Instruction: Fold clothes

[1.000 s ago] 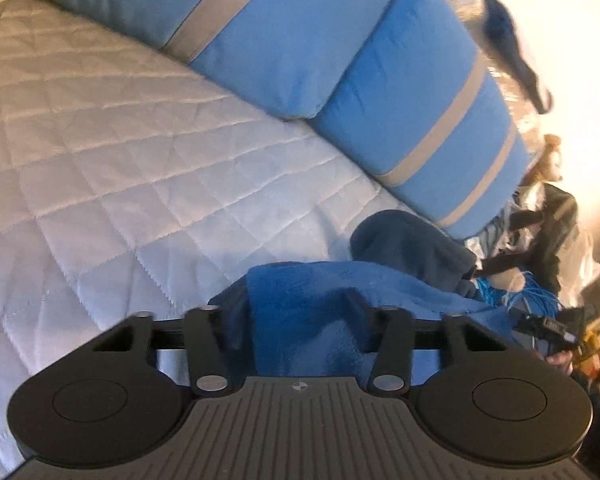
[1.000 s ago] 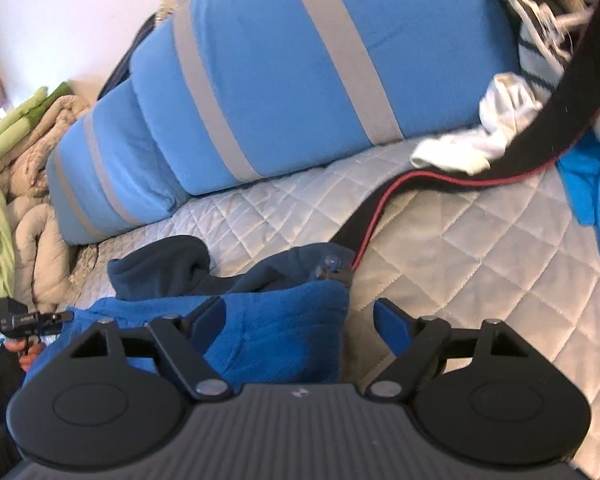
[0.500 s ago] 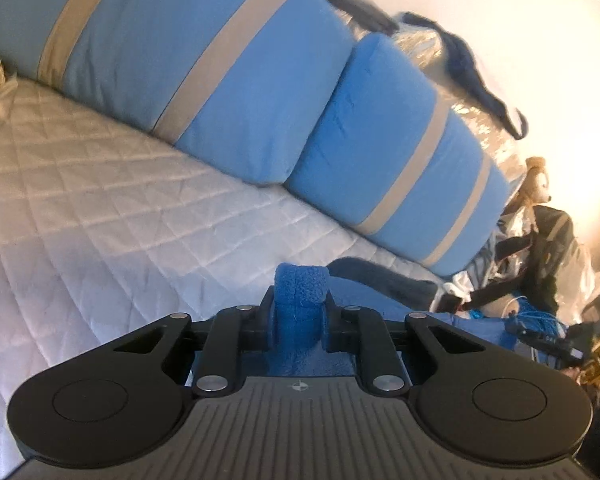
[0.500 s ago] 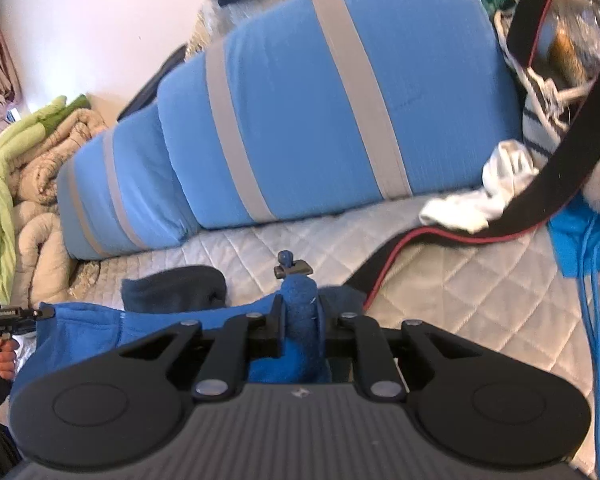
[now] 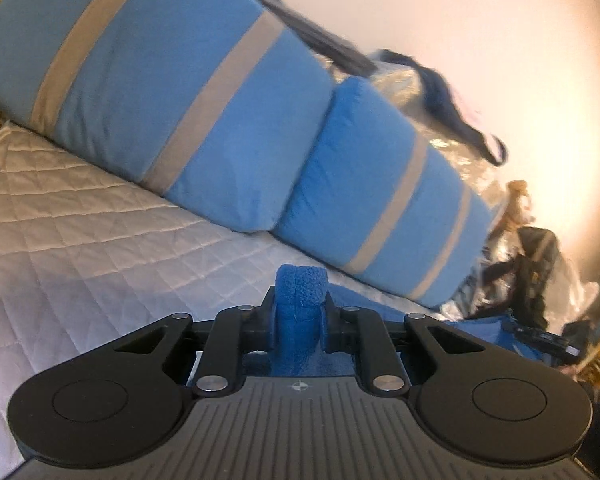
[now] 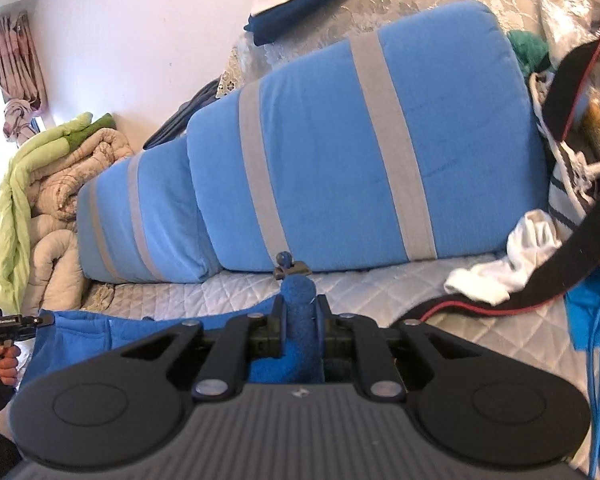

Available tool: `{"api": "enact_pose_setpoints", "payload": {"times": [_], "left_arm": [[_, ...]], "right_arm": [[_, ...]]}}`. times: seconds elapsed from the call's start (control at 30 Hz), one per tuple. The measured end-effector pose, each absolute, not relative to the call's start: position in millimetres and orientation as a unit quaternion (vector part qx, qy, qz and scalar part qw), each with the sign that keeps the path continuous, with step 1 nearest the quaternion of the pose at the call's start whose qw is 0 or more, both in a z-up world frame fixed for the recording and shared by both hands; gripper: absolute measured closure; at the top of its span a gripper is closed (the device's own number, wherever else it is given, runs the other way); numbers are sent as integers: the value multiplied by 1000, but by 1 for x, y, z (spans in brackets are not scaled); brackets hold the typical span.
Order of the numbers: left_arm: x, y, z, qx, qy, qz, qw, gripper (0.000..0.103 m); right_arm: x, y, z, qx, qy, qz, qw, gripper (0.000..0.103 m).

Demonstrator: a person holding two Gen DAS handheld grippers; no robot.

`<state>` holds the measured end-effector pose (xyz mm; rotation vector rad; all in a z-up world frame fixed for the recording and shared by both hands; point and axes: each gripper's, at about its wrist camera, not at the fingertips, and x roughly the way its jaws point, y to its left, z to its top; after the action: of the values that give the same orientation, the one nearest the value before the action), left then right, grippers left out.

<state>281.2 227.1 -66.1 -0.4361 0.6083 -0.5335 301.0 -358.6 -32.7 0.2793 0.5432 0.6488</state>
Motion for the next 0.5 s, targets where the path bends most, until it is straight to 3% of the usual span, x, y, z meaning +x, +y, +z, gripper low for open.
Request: {"api": "enact_pose_setpoints", "payload": {"times": [0.23,0.5], "left_arm": [[320,198,-115,-149,396,-164,891,88],[324,196,-107,-142,376,-155,903,88]], "right_arm": [[341,-325,-58,100,306,282,904,89],[361,-307,-87,63,350,255,899,89]]}}
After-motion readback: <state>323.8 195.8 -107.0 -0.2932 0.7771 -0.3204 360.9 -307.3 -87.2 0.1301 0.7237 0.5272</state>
